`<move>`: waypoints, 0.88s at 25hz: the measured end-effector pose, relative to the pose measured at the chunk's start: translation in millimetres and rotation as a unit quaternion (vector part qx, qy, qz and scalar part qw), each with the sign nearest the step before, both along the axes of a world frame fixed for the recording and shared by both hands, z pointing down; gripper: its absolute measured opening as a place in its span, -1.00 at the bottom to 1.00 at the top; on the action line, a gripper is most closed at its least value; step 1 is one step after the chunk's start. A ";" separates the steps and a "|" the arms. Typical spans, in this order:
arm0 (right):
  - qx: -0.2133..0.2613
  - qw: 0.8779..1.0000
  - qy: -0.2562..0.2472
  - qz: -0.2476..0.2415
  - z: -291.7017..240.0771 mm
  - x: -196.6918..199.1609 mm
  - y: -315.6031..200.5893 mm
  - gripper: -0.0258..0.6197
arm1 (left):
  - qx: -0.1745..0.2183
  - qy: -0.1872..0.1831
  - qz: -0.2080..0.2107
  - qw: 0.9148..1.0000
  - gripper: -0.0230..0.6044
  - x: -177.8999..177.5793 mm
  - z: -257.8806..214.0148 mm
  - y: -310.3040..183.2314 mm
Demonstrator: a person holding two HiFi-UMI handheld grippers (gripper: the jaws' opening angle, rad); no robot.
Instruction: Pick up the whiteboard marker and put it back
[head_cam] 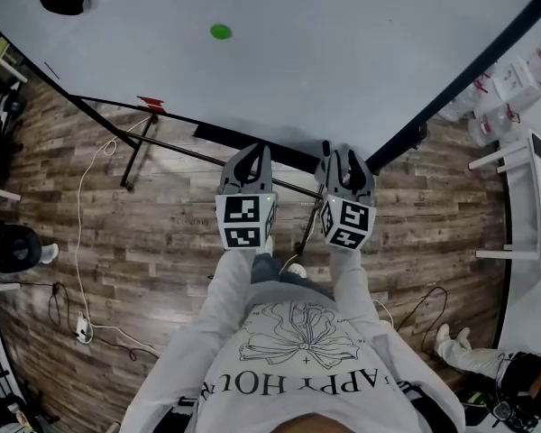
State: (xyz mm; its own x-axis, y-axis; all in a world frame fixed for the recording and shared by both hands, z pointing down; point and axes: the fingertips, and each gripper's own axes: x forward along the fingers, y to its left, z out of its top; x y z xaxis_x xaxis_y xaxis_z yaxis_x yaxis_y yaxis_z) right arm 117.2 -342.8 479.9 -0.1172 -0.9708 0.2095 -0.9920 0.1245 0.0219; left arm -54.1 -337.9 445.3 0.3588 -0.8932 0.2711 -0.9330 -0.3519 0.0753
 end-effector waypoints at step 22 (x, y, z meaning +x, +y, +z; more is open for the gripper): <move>0.108 0.994 -0.020 -0.019 -97.6 -1.4 11.8 -0.83 | 0.062 0.005 -0.028 0.998 -0.89 -2.1 -51.1 9.7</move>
